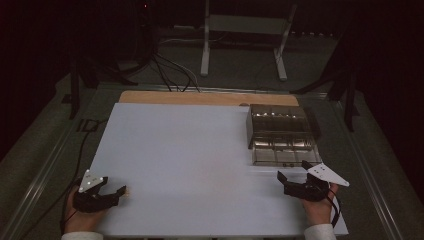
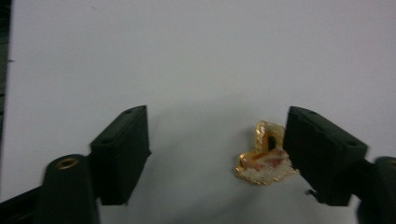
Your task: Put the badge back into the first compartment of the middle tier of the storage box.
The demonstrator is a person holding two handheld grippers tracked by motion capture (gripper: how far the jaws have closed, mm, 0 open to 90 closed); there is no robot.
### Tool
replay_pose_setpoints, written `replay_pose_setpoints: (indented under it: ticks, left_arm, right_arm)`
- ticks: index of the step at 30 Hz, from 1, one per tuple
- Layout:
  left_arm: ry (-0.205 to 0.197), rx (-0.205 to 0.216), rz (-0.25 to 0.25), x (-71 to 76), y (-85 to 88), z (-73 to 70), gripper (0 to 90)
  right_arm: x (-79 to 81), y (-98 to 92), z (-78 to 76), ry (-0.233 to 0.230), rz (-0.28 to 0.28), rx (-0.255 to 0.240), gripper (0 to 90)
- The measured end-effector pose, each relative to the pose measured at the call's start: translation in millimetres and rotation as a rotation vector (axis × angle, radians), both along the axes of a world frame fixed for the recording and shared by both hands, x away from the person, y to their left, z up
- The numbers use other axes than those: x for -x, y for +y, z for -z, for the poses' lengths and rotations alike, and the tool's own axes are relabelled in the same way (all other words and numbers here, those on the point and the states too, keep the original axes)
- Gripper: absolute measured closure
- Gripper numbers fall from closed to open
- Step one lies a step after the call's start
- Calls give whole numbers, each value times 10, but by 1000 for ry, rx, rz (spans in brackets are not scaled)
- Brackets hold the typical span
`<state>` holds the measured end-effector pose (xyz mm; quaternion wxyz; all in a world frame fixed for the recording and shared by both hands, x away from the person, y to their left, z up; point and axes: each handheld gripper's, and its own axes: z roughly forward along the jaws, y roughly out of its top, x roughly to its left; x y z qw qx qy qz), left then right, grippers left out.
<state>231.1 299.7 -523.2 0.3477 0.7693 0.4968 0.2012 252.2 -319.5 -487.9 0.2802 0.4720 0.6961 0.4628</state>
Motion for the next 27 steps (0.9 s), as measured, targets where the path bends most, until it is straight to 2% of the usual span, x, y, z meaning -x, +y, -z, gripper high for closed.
replay_pose_setpoints:
  ticks: [5,10,11,14,20,27]
  left_arm:
    - [25,36,57,-1,-9,-3,422]
    - [39,60,89,-4,-24,-3,534]
    - [53,60,100,-10,-38,5,541]
    - [47,15,101,-10,-88,-2,551]
    - [56,23,100,-7,-96,-8,640]
    - [63,13,87,7,-135,-27,656]
  right_arm:
    - [3,-10,-5,-3,4,-2,0]
    - [3,-10,-2,-1,3,-2,0]
    - [3,-9,-1,0,3,-1,0]
    - [4,-3,1,1,0,0,1]
    - [5,3,5,5,1,2,1]
    - [7,-7,2,5,6,5,1]
